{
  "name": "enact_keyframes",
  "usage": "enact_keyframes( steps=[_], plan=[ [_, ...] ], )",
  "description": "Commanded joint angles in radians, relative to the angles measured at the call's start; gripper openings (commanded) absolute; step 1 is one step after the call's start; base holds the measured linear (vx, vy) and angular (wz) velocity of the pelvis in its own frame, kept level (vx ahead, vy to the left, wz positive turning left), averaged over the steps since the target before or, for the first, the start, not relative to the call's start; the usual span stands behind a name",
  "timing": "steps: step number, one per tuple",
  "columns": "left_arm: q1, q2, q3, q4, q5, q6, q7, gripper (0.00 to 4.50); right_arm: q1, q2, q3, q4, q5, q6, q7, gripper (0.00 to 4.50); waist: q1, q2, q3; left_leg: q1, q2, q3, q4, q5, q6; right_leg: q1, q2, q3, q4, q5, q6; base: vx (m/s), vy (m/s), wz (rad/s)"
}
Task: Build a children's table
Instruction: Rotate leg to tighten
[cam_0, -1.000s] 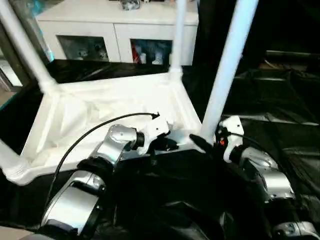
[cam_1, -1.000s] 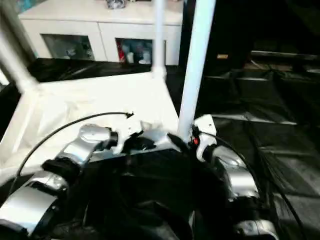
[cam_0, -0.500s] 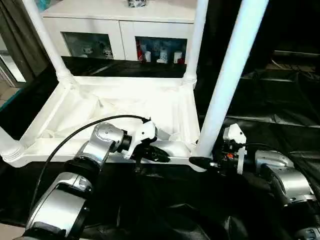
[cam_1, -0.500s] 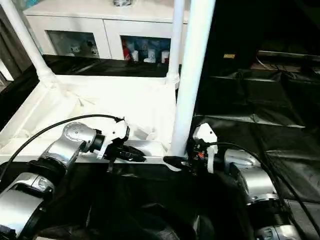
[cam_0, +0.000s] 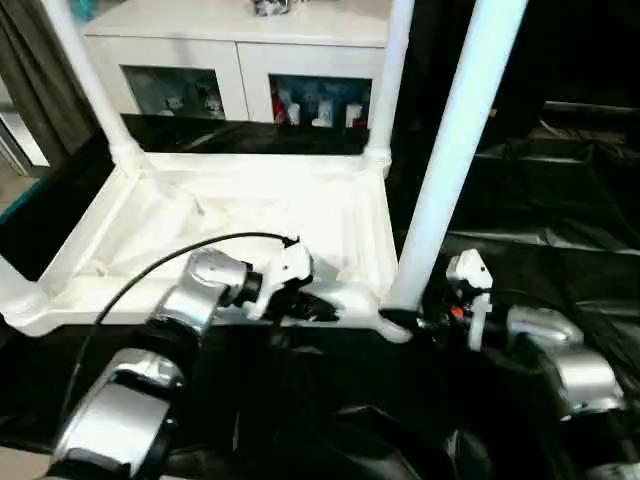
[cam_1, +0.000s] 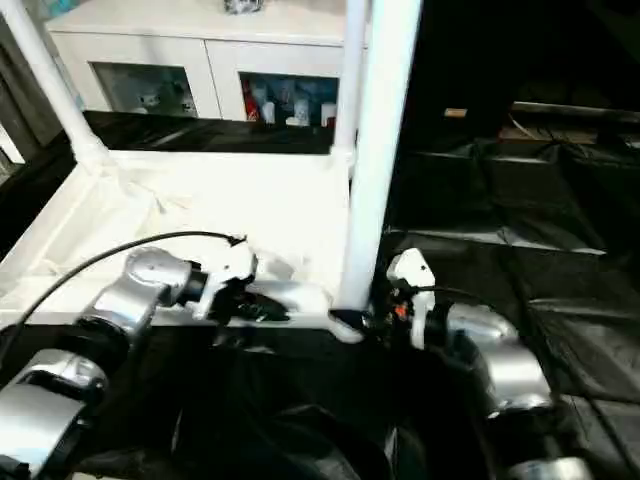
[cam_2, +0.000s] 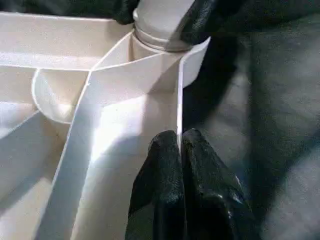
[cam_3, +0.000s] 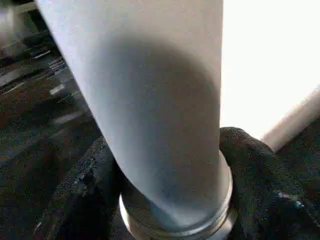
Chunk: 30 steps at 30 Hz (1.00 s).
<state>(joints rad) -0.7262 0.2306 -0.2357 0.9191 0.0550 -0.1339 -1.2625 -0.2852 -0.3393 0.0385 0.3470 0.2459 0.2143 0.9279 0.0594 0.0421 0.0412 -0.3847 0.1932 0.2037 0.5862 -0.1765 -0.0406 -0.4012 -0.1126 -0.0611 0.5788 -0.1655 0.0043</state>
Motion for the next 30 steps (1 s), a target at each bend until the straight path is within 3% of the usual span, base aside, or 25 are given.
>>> enact_keyframes(
  steps=[1,4,8,11,13,20,23,25,27,30],
  plan=[
    [-0.040,-0.074,0.009,0.019,0.007,0.005,0.126,0.00,-0.007,0.068,0.024,0.070,-0.058,0.009,-0.157,2.61,-0.002,-0.015,-0.057,0.023,0.036,-0.017,-0.079,-0.297,0.021,0.037,-0.039,0.028,-0.068,-0.305,-0.225,0.000,0.000,0.00],
    [-0.066,-0.142,0.010,0.043,0.023,0.028,0.243,0.00,-0.050,0.157,-0.025,0.157,-0.087,0.014,-0.394,2.61,-0.014,-0.011,-0.053,0.031,0.033,-0.025,-0.085,-0.367,-0.019,0.028,-0.041,0.026,-0.082,-0.426,-0.180,0.000,0.000,0.00],
    [-0.083,-0.207,-0.004,0.061,0.042,0.038,0.334,0.00,-0.111,0.239,-0.061,0.243,-0.103,0.010,-0.588,2.61,-0.029,-0.012,-0.049,0.034,0.028,-0.027,-0.086,-0.422,-0.026,0.019,-0.038,0.024,-0.096,-0.495,-0.150,0.000,0.000,0.00],
    [-0.079,-0.249,-0.029,0.066,0.064,0.023,0.357,0.00,-0.166,0.296,-0.040,0.293,-0.139,-0.019,-0.646,2.61,-0.037,-0.007,-0.050,0.031,0.027,-0.032,-0.089,-0.436,-0.030,0.020,-0.038,0.021,-0.099,-0.509,-0.134,0.000,0.000,0.00],
    [-0.080,-0.251,-0.031,0.072,0.068,0.016,0.360,0.00,-0.172,0.292,-0.012,0.294,-0.167,-0.058,-0.621,3.16,-0.036,-0.012,-0.050,0.030,0.027,-0.031,-0.088,-0.444,-0.018,0.019,-0.037,0.021,-0.102,-0.499,-0.127,0.000,0.000,0.00],
    [-0.077,-0.217,-0.024,0.080,0.071,0.007,0.339,0.00,-0.167,0.231,0.005,0.250,-0.138,-0.115,-0.454,3.79,-0.029,-0.014,-0.054,0.024,0.030,-0.027,-0.087,-0.395,0.010,0.028,-0.036,0.026,-0.088,-0.388,-0.166,0.000,0.000,0.00],
    [-0.062,-0.168,-0.024,0.060,0.059,-0.004,0.239,0.00,-0.122,0.127,0.032,0.173,-0.110,-0.132,-0.240,3.79,-0.020,-0.018,-0.055,0.025,0.031,-0.021,-0.082,-0.362,0.037,0.033,-0.036,0.028,-0.086,-0.337,-0.183,0.000,0.000,0.00],
    [-0.052,-0.135,-0.025,0.044,0.048,-0.009,0.170,0.00,-0.092,0.069,0.039,0.121,-0.082,-0.118,-0.124,3.79,-0.014,-0.019,-0.058,0.014,0.031,-0.020,-0.079,-0.299,0.068,0.045,-0.037,0.028,-0.075,-0.272,-0.202,0.000,0.000,0.00],
    [-0.050,-0.109,-0.027,0.040,0.050,-0.008,0.138,0.00,-0.076,0.030,0.038,0.091,-0.063,-0.103,-0.057,3.79,-0.010,-0.016,-0.061,0.015,0.036,-0.017,-0.075,-0.257,0.081,0.042,-0.037,0.026,-0.068,-0.219,-0.226,0.000,0.000,0.00],
    [-0.039,-0.069,-0.026,0.031,0.039,-0.031,0.068,0.00,-0.058,-0.026,0.042,0.062,-0.037,-0.079,0.038,3.79,-0.002,-0.017,-0.066,0.010,0.037,-0.016,-0.068,-0.194,0.109,0.051,-0.035,0.022,-0.053,-0.134,-0.259,0.000,0.000,0.00]
  ],
)
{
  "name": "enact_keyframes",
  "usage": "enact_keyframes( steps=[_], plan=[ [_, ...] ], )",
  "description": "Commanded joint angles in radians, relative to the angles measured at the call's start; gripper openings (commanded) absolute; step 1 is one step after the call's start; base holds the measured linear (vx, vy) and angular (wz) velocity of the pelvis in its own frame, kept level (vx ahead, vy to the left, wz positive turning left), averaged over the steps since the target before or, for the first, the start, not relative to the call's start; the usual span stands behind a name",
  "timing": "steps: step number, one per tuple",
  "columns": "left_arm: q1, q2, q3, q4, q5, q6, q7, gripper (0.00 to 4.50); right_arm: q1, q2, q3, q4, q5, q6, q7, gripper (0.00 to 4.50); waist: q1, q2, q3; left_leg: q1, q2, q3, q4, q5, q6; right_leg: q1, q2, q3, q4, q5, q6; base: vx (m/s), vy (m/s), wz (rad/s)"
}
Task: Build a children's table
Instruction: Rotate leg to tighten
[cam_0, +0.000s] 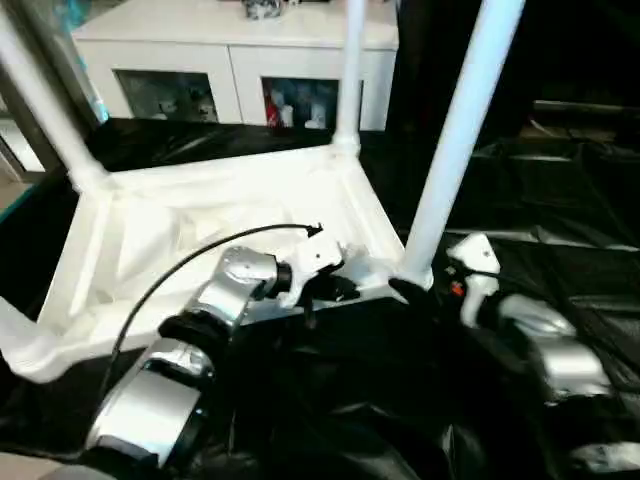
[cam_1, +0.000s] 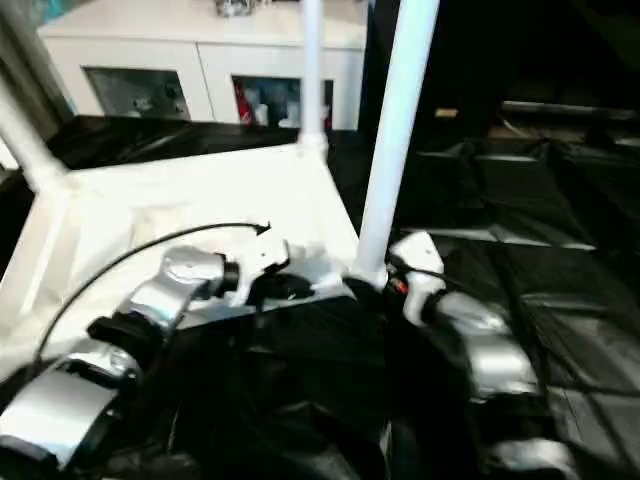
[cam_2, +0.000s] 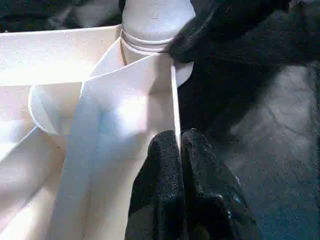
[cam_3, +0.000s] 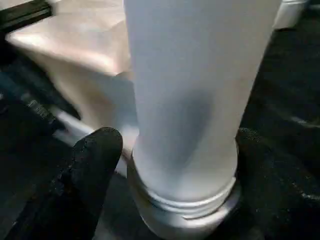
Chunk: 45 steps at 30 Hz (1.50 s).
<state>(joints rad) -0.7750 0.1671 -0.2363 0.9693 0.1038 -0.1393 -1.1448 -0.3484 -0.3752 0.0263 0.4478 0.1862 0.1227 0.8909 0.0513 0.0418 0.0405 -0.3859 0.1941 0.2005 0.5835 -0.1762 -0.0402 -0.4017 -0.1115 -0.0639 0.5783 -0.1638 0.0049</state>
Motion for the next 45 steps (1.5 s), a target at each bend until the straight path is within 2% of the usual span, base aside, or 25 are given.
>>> enact_keyframes(
  steps=[1,6,8,9,12,13,15,16,21,26,28,30,31,32,33,34,35,36,37,38,40,41,42,44,45],
  plan=[
    [0.013,0.005,-0.025,-0.024,-0.016,-0.030,-0.075,0.00,0.009,-0.003,0.055,-0.046,0.030,0.018,0.100,3.79,0.008,-0.015,-0.066,0.012,0.037,-0.012,-0.063,-0.185,0.113,0.050,-0.037,0.025,-0.050,-0.122,-0.265,0.000,0.000,0.00],
    [0.041,0.057,-0.019,-0.078,-0.062,-0.007,-0.229,0.00,0.019,-0.041,0.060,-0.079,0.058,0.046,0.185,3.79,0.014,-0.011,-0.067,0.018,0.042,-0.010,-0.063,-0.180,0.120,0.044,-0.035,0.026,-0.043,-0.086,-0.293,0.000,0.000,0.00],
    [0.045,0.076,-0.018,-0.087,-0.067,-0.011,-0.252,0.00,0.017,-0.045,0.063,-0.080,0.058,0.049,0.205,3.79,0.017,-0.010,-0.065,0.023,0.042,-0.007,-0.064,-0.198,0.108,0.040,-0.035,0.027,-0.045,-0.102,-0.295,0.000,0.000,0.00],
    [0.045,0.080,-0.018,-0.088,-0.068,-0.011,-0.257,0.00,0.017,-0.046,0.064,-0.081,0.061,0.052,0.212,3.79,0.019,-0.011,-0.063,0.022,0.042,-0.008,-0.067,-0.215,0.097,0.042,-0.035,0.027,-0.047,-0.126,-0.291,0.000,0.000,0.00],
    [0.048,0.088,-0.015,-0.092,-0.071,-0.012,-0.264,0.00,0.013,-0.047,0.067,-0.078,0.067,0.058,0.222,3.47,0.020,-0.011,-0.061,0.023,0.042,-0.009,-0.071,-0.250,0.067,0.042,-0.038,0.029,-0.051,-0.179,-0.275,0.000,0.000,0.00],
    [0.049,0.091,-0.014,-0.095,-0.071,-0.012,-0.264,0.00,0.012,-0.046,0.069,-0.078,0.069,0.059,0.224,3.44,0.021,-0.018,-0.061,0.023,0.042,-0.009,-0.071,-0.252,0.063,0.042,-0.039,0.029,-0.051,-0.190,-0.270,0.000,0.000,0.00],
    [0.055,0.097,-0.012,-0.106,-0.073,-0.009,-0.267,0.00,0.011,-0.047,0.072,-0.080,0.073,0.067,0.233,3.21,0.021,-0.016,-0.061,0.022,0.043,-0.009,-0.071,-0.248,0.060,0.041,-0.040,0.030,-0.051,-0.190,-0.267,0.000,0.000,0.00],
    [0.058,0.098,-0.012,-0.110,-0.073,-0.008,-0.268,0.00,0.012,-0.047,0.074,-0.082,0.076,0.071,0.237,3.04,0.020,-0.019,-0.061,0.021,0.042,-0.009,-0.071,-0.240,0.062,0.043,-0.039,0.030,-0.050,-0.181,-0.267,0.000,0.000,0.00],
    [0.061,0.093,-0.006,-0.114,-0.075,-0.005,-0.251,0.00,0.025,-0.039,0.072,-0.093,0.081,0.085,0.239,2.71,0.022,-0.018,-0.063,0.020,0.040,-0.008,-0.067,-0.205,0.076,0.043,-0.038,0.029,-0.047,-0.148,-0.270,0.000,0.000,0.00],
    [0.045,0.062,0.005,-0.089,-0.047,0.003,-0.118,0.00,0.056,0.006,0.057,-0.091,0.065,0.072,0.151,2.61,0.023,-0.018,-0.062,0.022,0.040,-0.009,-0.068,-0.224,0.065,0.040,-0.040,0.030,-0.051,-0.189,-0.260,0.000,0.000,0.00],
    [0.023,0.026,0.021,-0.058,-0.034,0.026,-0.004,0.00,0.050,0.060,0.034,-0.040,0.018,0.073,-0.017,2.61,0.018,-0.016,-0.057,0.025,0.039,-0.010,-0.073,-0.262,0.040,0.036,-0.039,0.031,-0.061,-0.256,-0.242,0.000,0.000,0.00],
    [0.018,0.015,0.026,-0.051,-0.035,0.032,0.019,0.00,0.047,0.075,0.028,-0.024,0.006,0.070,-0.061,2.60,0.015,-0.017,-0.057,0.027,0.037,-0.012,-0.075,-0.285,0.023,0.033,-0.041,0.031,-0.065,-0.300,-0.227,0.000,0.000,0.00],
    [0.007,-0.007,0.030,-0.039,-0.032,0.041,0.063,0.00,0.040,0.106,0.015,0.007,-0.010,0.063,-0.145,2.60,0.008,-0.018,-0.054,0.027,0.034,-0.015,-0.080,-0.318,0.006,0.033,-0.041,0.031,-0.074,-0.359,-0.203,0.000,0.000,0.00],
    [-0.007,-0.033,0.031,-0.023,-0.023,0.046,0.121,0.00,0.026,0.145,-0.004,0.043,-0.023,0.066,-0.245,2.60,0.006,-0.014,-0.054,0.028,0.034,-0.017,-0.080,-0.329,0.002,0.030,-0.042,0.032,-0.075,-0.372,-0.198,0.000,0.000,0.00],
    [-0.009,-0.038,0.031,-0.020,-0.021,0.046,0.132,0.00,0.024,0.151,-0.008,0.049,-0.025,0.067,-0.264,2.59,0.000,-0.016,-0.052,0.031,0.033,-0.018,-0.082,-0.354,-0.010,0.027,-0.039,0.030,-0.079,-0.400,-0.187,0.000,0.000,0.00],
    [-0.015,-0.051,0.031,-0.013,-0.016,0.048,0.159,0.00,0.016,0.171,-0.019,0.064,-0.029,0.072,-0.315,2.59,-0.003,-0.017,-0.052,0.030,0.032,-0.021,-0.083,-0.364,-0.016,0.030,-0.040,0.029,-0.081,-0.416,-0.178,0.000,0.000,0.00],
    [-0.021,-0.066,0.031,-0.005,-0.013,0.053,0.185,0.00,0.006,0.194,-0.035,0.080,-0.030,0.080,-0.374,2.59,-0.005,-0.014,-0.051,0.028,0.032,-0.021,-0.085,-0.369,-0.016,0.027,-0.040,0.031,-0.083,-0.421,-0.175,0.000,0.000,0.00],
    [-0.037,-0.109,0.032,0.011,-0.010,0.066,0.245,0.00,-0.027,0.250,-0.048,0.125,-0.051,0.087,-0.507,2.59,-0.008,-0.013,-0.051,0.033,0.031,-0.021,-0.083,-0.382,-0.022,0.023,-0.040,0.031,-0.085,-0.430,-0.170,0.000,0.000,0.00],
    [-0.049,-0.145,0.032,0.024,-0.007,0.075,0.293,0.00,-0.054,0.292,-0.047,0.161,-0.080,0.091,-0.605,2.59,-0.017,-0.009,-0.050,0.032,0.028,-0.023,-0.085,-0.393,-0.039,0.020,-0.037,0.030,-0.084,-0.442,-0.167,0.000,0.000,0.00],
    [-0.050,-0.149,0.031,0.026,-0.007,0.076,0.299,0.00,-0.057,0.295,-0.044,0.164,-0.085,0.089,-0.610,2.59,-0.021,-0.012,-0.050,0.032,0.027,-0.025,-0.086,-0.403,-0.043,0.022,-0.037,0.027,-0.086,-0.456,-0.160,0.000,0.000,0.00],
    [-0.057,-0.185,0.024,0.032,-0.006,0.074,0.324,0.00,-0.082,0.319,-0.002,0.186,-0.128,0.063,-0.622,2.59,-0.022,-0.015,-0.048,0.036,0.025,-0.023,-0.083,-0.429,-0.023,0.017,-0.037,0.028,-0.098,-0.482,-0.142,0.000,0.000,0.00],
    [-0.057,-0.193,0.020,0.032,-0.006,0.071,0.323,0.00,-0.087,0.326,0.010,0.188,-0.131,0.054,-0.609,3.15,-0.023,-0.017,-0.048,0.034,0.024,-0.024,-0.083,-0.431,-0.018,0.018,-0.038,0.028,-0.099,-0.492,-0.138,0.000,0.000,0.00],
    [-0.054,-0.199,0.017,0.027,-0.009,0.063,0.311,0.00,-0.092,0.330,0.019,0.186,-0.136,0.045,-0.603,3.29,-0.021,-0.017,-0.050,0.030,0.023,-0.025,-0.083,-0.417,-0.007,0.023,-0.039,0.028,-0.099,-0.493,-0.131,0.000,0.000,0.00],
    [-0.050,-0.201,0.016,0.022,-0.011,0.059,0.300,0.00,-0.094,0.328,0.025,0.181,-0.140,0.030,-0.588,3.29,-0.020,-0.020,-0.051,0.028,0.025,-0.024,-0.084,-0.402,0.001,0.023,-0.039,0.030,-0.098,-0.482,-0.130,0.000,0.000,0.00],
    [-0.047,-0.197,0.016,0.020,-0.011,0.057,0.293,0.00,-0.094,0.318,0.026,0.177,-0.141,0.018,-0.575,3.49,-0.019,-0.016,-0.052,0.027,0.027,-0.024,-0.085,-0.385,0.002,0.023,-0.038,0.031,-0.094,-0.452,-0.139,0.000,0.000,0.00]
  ],
)
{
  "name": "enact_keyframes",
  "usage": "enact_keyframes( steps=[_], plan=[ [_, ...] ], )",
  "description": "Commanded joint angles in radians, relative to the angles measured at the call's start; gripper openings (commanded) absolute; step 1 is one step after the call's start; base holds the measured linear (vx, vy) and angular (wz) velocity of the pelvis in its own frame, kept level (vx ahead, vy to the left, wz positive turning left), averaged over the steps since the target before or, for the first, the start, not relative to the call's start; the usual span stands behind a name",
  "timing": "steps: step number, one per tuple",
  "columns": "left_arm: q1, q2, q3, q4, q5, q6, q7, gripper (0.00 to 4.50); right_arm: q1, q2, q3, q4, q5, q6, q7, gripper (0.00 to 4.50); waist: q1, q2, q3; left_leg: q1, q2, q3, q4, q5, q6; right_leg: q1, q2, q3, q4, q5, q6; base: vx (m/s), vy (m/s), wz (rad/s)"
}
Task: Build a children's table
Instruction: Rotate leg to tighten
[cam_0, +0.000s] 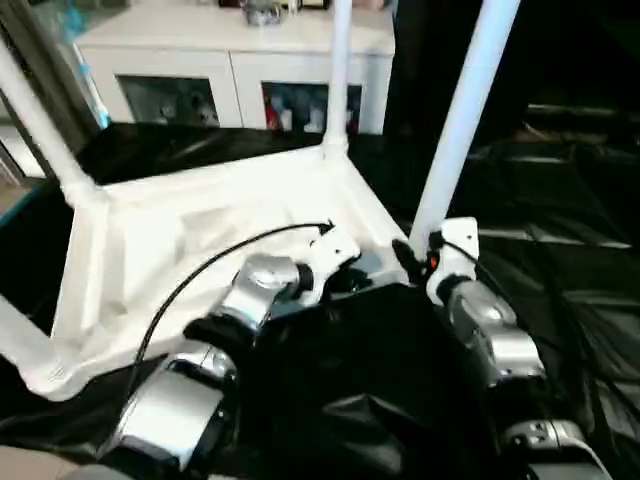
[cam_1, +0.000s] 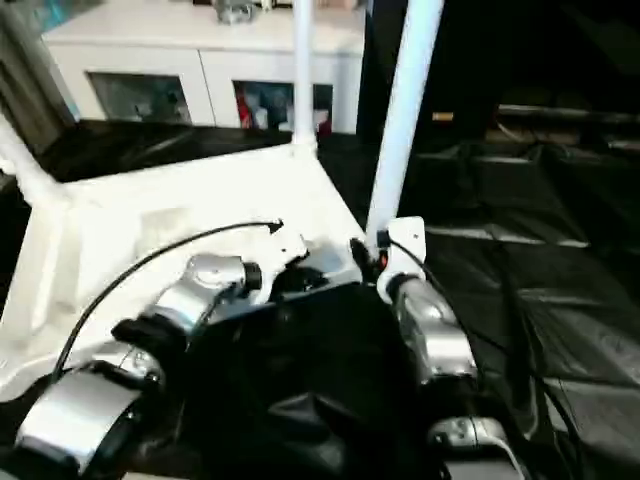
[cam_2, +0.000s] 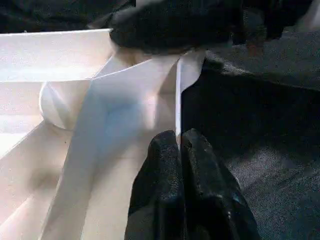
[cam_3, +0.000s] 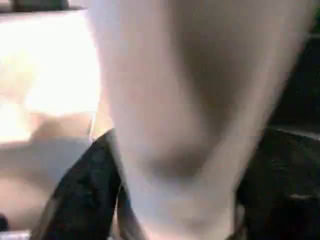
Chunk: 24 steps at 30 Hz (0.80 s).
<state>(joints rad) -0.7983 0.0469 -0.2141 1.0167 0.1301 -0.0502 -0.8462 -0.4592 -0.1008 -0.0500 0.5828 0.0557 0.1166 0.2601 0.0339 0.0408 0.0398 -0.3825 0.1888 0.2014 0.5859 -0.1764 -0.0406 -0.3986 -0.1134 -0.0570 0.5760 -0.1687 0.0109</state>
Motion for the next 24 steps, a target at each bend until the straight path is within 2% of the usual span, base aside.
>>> enact_keyframes(
  steps=[1,3,5,7,8,9,10,11,12,14,16,18,21,22,24],
  plan=[
    [-0.019,-0.069,-0.007,-0.029,-0.036,-0.035,-0.016,0.00,0.017,0.034,0.099,0.037,-0.005,0.014,0.067,3.66,-0.003,-0.017,-0.051,0.022,0.032,-0.025,-0.087,-0.384,0.005,0.022,-0.035,0.024,-0.089,-0.432,-0.150,0.000,0.000,0.00],
    [-0.016,-0.056,-0.009,-0.026,-0.034,-0.043,-0.030,0.00,0.015,0.031,0.078,0.034,0.020,0.002,0.091,3.73,-0.002,-0.016,-0.051,0.023,0.033,-0.024,-0.087,-0.387,0.009,0.022,-0.036,0.024,-0.089,-0.425,-0.155,0.000,0.000,0.00],
    [-0.007,-0.031,-0.011,-0.029,-0.032,-0.056,-0.071,0.00,0.016,0.009,0.046,0.007,0.079,0.015,0.166,3.77,-0.003,-0.013,-0.051,0.021,0.032,-0.025,-0.087,-0.396,0.021,0.026,-0.036,0.024,-0.089,-0.421,-0.159,0.000,0.000,0.00],
    [0.003,-0.012,-0.014,-0.037,-0.035,-0.075,-0.113,0.00,0.026,-0.027,0.051,-0.023,0.097,0.027,0.249,3.77,0.001,-0.017,-0.054,0.019,0.035,-0.022,-0.085,-0.367,0.035,0.029,-0.036,0.026,-0.085,-0.367,-0.170,0.000,0.000,0.00],
    [0.011,0.013,-0.017,-0.051,-0.043,-0.078,-0.168,0.00,0.050,-0.085,0.069,-0.069,0.112,0.033,0.367,3.77,0.002,-0.009,-0.054,0.019,0.035,-0.022,-0.085,-0.358,0.036,0.029,-0.035,0.026,-0.082,-0.349,-0.179,0.000,0.000,0.00],
    [0.018,0.030,-0.019,-0.061,-0.052,-0.082,-0.211,0.00,0.067,-0.126,0.080,-0.100,0.122,0.035,0.443,3.77,0.002,-0.013,-0.054,0.018,0.035,-0.021,-0.085,-0.353,0.040,0.032,-0.034,0.026,-0.083,-0.336,-0.183,0.000,0.000,0.00],
    [0.022,0.040,-0.019,-0.069,-0.058,-0.084,-0.239,0.00,0.077,-0.149,0.085,-0.118,0.126,0.034,0.486,3.77,0.010,-0.016,-0.057,0.017,0.038,-0.017,-0.080,-0.322,0.062,0.036,-0.035,0.027,-0.076,-0.281,-0.203,0.000,0.000,0.00],
    [0.026,0.050,-0.021,-0.077,-0.062,-0.078,-0.264,0.00,0.085,-0.167,0.086,-0.132,0.130,0.032,0.517,3.77,0.012,-0.011,-0.057,0.016,0.037,-0.016,-0.079,-0.307,0.068,0.037,-0.035,0.027,-0.073,-0.263,-0.211,0.000,0.000,0.00],
    [0.027,0.053,-0.022,-0.079,-0.063,-0.078,-0.270,0.00,0.087,-0.172,0.086,-0.135,0.132,0.034,0.525,3.77,0.013,-0.011,-0.059,0.012,0.038,-0.015,-0.077,-0.271,0.076,0.039,-0.036,0.025,-0.067,-0.231,-0.226,0.000,0.000,0.00],
    [0.037,0.086,-0.032,-0.096,-0.067,-0.091,-0.335,0.00,0.104,-0.225,0.093,-0.166,0.157,0.047,0.617,3.77,0.020,-0.009,-0.061,0.014,0.041,-0.013,-0.073,-0.240,0.084,0.040,-0.036,0.022,-0.063,-0.202,-0.245,0.000,0.000,0.00],
    [0.049,0.119,-0.032,-0.121,-0.087,-0.085,-0.416,0.00,0.121,-0.284,0.106,-0.193,0.180,0.058,0.714,3.77,0.030,-0.011,-0.065,0.012,0.044,-0.012,-0.069,-0.196,0.099,0.046,-0.034,0.020,-0.050,-0.131,-0.267,0.000,0.000,0.00],
    [0.056,0.136,-0.030,-0.134,-0.098,-0.080,-0.454,0.00,0.126,-0.307,0.108,-0.204,0.192,0.063,0.754,3.77,0.032,-0.014,-0.066,0.013,0.043,-0.010,-0.065,-0.170,0.115,0.044,-0.033,0.020,-0.044,-0.083,-0.283,0.000,0.000,0.00],
    [0.067,0.166,-0.027,-0.152,-0.110,-0.074,-0.514,0.00,0.131,-0.345,0.105,-0.221,0.212,0.077,0.828,3.77,0.036,-0.014,-0.067,0.014,0.045,-0.010,-0.063,-0.160,0.125,0.043,-0.034,0.019,-0.039,-0.065,-0.299,0.000,0.000,0.00],
    [0.073,0.181,-0.023,-0.161,-0.115,-0.069,-0.536,0.00,0.130,-0.358,0.104,-0.224,0.217,0.079,0.860,3.52,0.036,-0.017,-0.067,0.015,0.046,-0.009,-0.063,-0.169,0.126,0.043,-0.034,0.020,-0.040,-0.073,-0.298,0.000,0.000,0.00],
    [0.075,0.184,-0.021,-0.164,-0.117,-0.066,-0.541,0.00,0.130,-0.359,0.104,-0.225,0.218,0.079,0.866,3.52,0.040,-0.016,-0.064,0.013,0.046,-0.009,-0.064,-0.177,0.122,0.042,-0.036,0.021,-0.040,-0.097,-0.295,0.000,0.000,0.00]
  ],
)
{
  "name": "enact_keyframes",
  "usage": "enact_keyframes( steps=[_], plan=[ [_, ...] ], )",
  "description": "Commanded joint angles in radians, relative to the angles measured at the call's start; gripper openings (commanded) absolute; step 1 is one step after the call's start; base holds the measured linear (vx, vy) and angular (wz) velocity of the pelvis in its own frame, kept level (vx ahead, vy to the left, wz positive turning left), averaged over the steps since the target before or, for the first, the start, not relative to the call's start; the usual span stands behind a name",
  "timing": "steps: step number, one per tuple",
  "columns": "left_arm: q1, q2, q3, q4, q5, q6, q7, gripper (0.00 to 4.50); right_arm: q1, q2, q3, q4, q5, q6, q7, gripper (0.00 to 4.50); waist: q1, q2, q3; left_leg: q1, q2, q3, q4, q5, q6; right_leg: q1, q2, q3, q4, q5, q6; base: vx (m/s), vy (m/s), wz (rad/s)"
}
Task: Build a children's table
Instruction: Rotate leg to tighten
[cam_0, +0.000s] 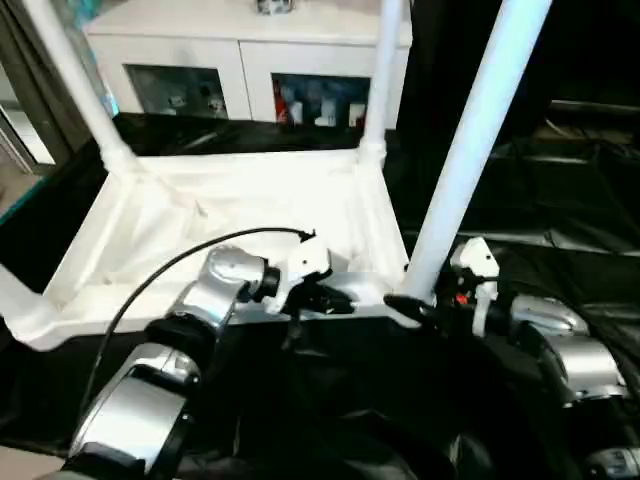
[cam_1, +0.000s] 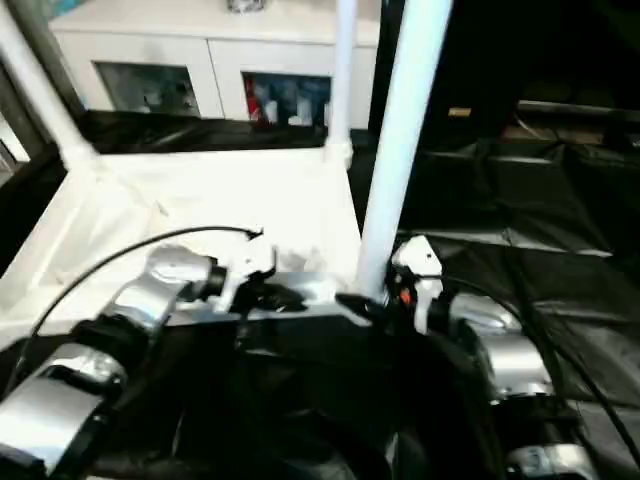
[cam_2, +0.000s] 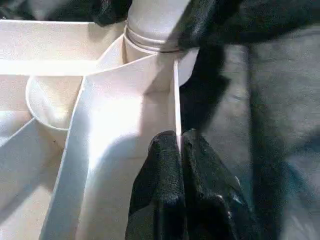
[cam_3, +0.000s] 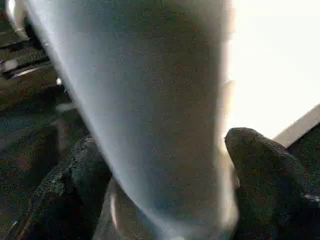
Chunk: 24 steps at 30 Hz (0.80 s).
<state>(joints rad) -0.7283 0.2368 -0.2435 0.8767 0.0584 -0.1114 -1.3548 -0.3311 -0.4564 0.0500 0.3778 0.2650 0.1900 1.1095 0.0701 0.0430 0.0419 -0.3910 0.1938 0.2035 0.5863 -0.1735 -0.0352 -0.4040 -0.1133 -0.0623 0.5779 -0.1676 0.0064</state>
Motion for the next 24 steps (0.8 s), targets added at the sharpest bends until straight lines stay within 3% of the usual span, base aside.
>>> enact_keyframes(
  steps=[1,6,8,11,15,18,21,22,23,24],
  plan=[
    [0.010,-0.001,0.009,-0.031,-0.050,-0.002,-0.041,0.00,0.001,-0.008,0.010,-0.022,0.012,0.008,0.030,3.40,0.004,-0.019,-0.065,0.023,0.041,-0.011,-0.066,-0.197,0.108,0.046,-0.037,0.026,-0.044,-0.128,-0.284,0.000,0.000,0.00],
    [0.023,0.010,0.007,-0.048,-0.059,0.008,-0.061,0.00,-0.002,-0.011,0.025,-0.023,0.023,0.014,0.054,2.98,0.006,-0.022,-0.063,0.025,0.042,-0.011,-0.068,-0.205,0.087,0.044,-0.038,0.028,-0.050,-0.182,-0.266,0.000,0.000,0.00],
    [0.028,0.010,0.007,-0.055,-0.058,0.010,-0.062,0.00,0.001,-0.006,0.028,-0.030,0.026,0.023,0.062,2.66,0.007,-0.024,-0.064,0.024,0.041,-0.011,-0.067,-0.191,0.087,0.044,-0.037,0.028,-0.047,-0.167,-0.267,0.000,0.000,0.00],
    [0.032,0.008,0.008,-0.060,-0.058,0.011,-0.059,0.00,0.010,-0.003,0.032,-0.043,0.032,0.036,0.074,2.62,0.009,-0.024,-0.065,0.023,0.040,-0.011,-0.065,-0.168,0.096,0.046,-0.037,0.028,-0.044,-0.138,-0.270,0.000,0.000,0.00],
    [0.021,-0.022,0.017,-0.035,-0.025,-0.003,0.072,0.00,0.044,0.039,0.032,-0.040,0.004,0.038,-0.024,2.42,0.012,-0.027,-0.066,0.024,0.041,-0.010,-0.063,-0.162,0.102,0.044,-0.037,0.029,-0.044,-0.145,-0.265,0.000,0.000,0.00],
    [-0.003,-0.057,0.029,0.001,-0.005,0.007,0.187,0.00,0.041,0.092,0.023,0.012,-0.050,-0.008,-0.169,2.40,0.009,-0.027,-0.060,0.027,0.038,-0.011,-0.068,-0.220,0.062,0.036,-0.039,0.030,-0.058,-0.252,-0.236,0.000,0.000,0.00],
    [-0.024,-0.099,0.035,0.021,0.006,0.020,0.273,0.00,0.030,0.159,0.003,0.054,-0.072,0.005,-0.309,2.39,0.002,-0.029,-0.055,0.029,0.035,-0.017,-0.078,-0.282,0.019,0.036,-0.040,0.030,-0.070,-0.360,-0.199,0.000,0.000,0.00],
    [-0.038,-0.132,0.031,0.035,0.020,0.032,0.335,0.00,0.015,0.213,-0.013,0.089,-0.093,0.011,-0.431,2.39,-0.007,-0.030,-0.054,0.033,0.035,-0.020,-0.081,-0.309,0.000,0.031,-0.038,0.032,-0.075,-0.392,-0.178,0.000,0.000,0.00],
    [-0.038,-0.132,0.031,0.035,0.021,0.032,0.336,0.00,0.015,0.214,-0.014,0.090,-0.094,0.011,-0.433,2.39,-0.011,-0.029,-0.054,0.035,0.034,-0.019,-0.082,-0.323,-0.004,0.027,-0.036,0.032,-0.076,-0.396,-0.177,0.000,0.000,0.00],
    [-0.047,-0.150,0.030,0.044,0.027,0.038,0.369,0.00,0.005,0.242,-0.024,0.108,-0.103,0.013,-0.498,2.38,-0.018,-0.031,-0.052,0.033,0.032,-0.022,-0.084,-0.344,-0.010,0.031,-0.037,0.030,-0.079,-0.418,-0.169,0.000,0.000,0.00]
  ],
)
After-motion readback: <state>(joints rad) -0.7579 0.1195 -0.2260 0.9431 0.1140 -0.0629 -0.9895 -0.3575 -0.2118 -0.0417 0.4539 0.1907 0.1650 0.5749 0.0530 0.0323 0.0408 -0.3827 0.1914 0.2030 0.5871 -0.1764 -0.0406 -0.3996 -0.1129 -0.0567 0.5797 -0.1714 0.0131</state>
